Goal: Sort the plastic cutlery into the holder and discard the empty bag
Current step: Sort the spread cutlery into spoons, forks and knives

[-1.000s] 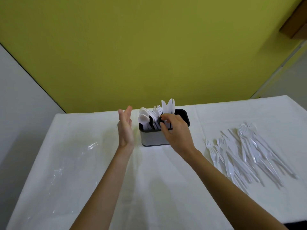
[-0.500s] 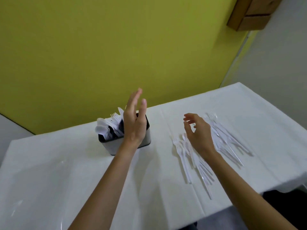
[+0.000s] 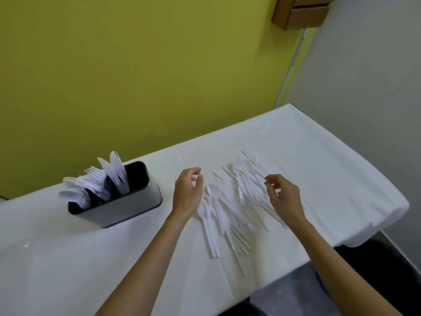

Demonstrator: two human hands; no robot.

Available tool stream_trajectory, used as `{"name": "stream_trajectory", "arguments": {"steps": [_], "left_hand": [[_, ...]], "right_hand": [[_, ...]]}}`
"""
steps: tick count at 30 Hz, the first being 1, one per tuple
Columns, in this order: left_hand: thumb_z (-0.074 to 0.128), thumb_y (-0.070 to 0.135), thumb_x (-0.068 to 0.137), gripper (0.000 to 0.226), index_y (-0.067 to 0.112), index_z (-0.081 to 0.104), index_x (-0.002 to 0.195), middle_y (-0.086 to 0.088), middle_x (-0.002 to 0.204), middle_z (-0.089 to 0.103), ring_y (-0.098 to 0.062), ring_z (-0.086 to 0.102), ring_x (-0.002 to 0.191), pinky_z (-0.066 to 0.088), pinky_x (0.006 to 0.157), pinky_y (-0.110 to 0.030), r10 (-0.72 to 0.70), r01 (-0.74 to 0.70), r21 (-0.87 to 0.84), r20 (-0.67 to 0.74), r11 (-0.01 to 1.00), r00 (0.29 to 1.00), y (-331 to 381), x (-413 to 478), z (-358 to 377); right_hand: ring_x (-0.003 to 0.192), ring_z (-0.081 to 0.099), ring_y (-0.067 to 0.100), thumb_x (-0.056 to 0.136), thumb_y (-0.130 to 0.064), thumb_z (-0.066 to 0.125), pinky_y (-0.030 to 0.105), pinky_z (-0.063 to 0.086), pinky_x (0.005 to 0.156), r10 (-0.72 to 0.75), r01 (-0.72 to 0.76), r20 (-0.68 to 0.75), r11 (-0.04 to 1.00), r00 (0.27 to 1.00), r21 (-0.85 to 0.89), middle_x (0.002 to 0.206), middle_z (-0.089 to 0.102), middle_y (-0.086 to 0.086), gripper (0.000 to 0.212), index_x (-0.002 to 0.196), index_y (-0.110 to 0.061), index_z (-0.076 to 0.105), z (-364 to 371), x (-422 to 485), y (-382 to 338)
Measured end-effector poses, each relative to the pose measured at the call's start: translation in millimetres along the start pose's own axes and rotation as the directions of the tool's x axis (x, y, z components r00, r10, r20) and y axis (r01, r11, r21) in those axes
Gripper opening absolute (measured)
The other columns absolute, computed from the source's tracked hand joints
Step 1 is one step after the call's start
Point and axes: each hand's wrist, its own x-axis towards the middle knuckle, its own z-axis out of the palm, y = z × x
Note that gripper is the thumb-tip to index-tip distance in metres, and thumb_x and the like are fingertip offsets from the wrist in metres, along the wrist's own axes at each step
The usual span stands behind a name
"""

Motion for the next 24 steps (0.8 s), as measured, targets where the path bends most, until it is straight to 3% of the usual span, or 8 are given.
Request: {"name": "stream_trajectory", "arguments": {"steps": [3, 7, 13, 24], "left_hand": [[0.046, 0.013, 0.096, 0.028, 0.013, 0.060, 0.119, -0.002, 0.121, 0.059, -0.015, 0.056, 0.100, 0.045, 0.084, -0.024, -0.064, 0.059, 0.130, 0.030, 0.990, 0.998, -16, 8, 16], [0.044, 0.011, 0.095, 0.031, 0.012, 0.060, 0.121, -0.004, 0.122, 0.056, -0.020, 0.056, 0.108, 0.047, 0.090, -0.031, -0.141, 0.116, 0.274, 0.075, 0.955, 0.987, -30, 16, 30], [0.044, 0.012, 0.096, 0.029, 0.014, 0.065, 0.117, -0.007, 0.116, 0.054, -0.022, 0.056, 0.106, 0.047, 0.089, -0.033, -0.154, 0.097, 0.427, 0.101, 0.899, 0.983, -38, 24, 46], [0.057, 0.016, 0.091, 0.009, 0.014, 0.065, 0.093, -0.002, 0.101, 0.065, -0.021, 0.060, 0.094, 0.048, 0.085, -0.034, -0.190, 0.170, 0.440, 0.002, 0.882, 0.982, -36, 26, 59]], "right_hand": [[0.080, 0.060, 0.008, 0.093, -0.011, 0.054, 0.018, 0.043, 0.075, 0.027, -0.026, 0.051, 0.999, 0.998, -0.028, 0.094, 0.066, -0.006, 0.017, 0.106, -0.013, 0.065, -6, 8, 16], [0.082, 0.061, 0.011, 0.094, -0.013, 0.054, 0.025, 0.049, 0.075, 0.066, -0.062, 0.095, 0.997, 0.993, -0.044, 0.093, 0.065, -0.009, 0.015, 0.104, -0.016, 0.065, -14, 21, 31], [0.079, 0.059, 0.010, 0.092, -0.011, 0.054, 0.031, 0.054, 0.074, 0.064, -0.051, 0.168, 0.995, 0.984, -0.083, 0.097, 0.065, -0.008, 0.016, 0.100, -0.018, 0.066, -16, 40, 44], [0.068, 0.052, 0.001, 0.091, -0.012, 0.053, 0.027, 0.049, 0.067, 0.071, -0.037, 0.192, 0.985, 0.979, -0.171, 0.098, 0.060, -0.008, 0.016, 0.101, -0.019, 0.064, -17, 66, 52]]}}
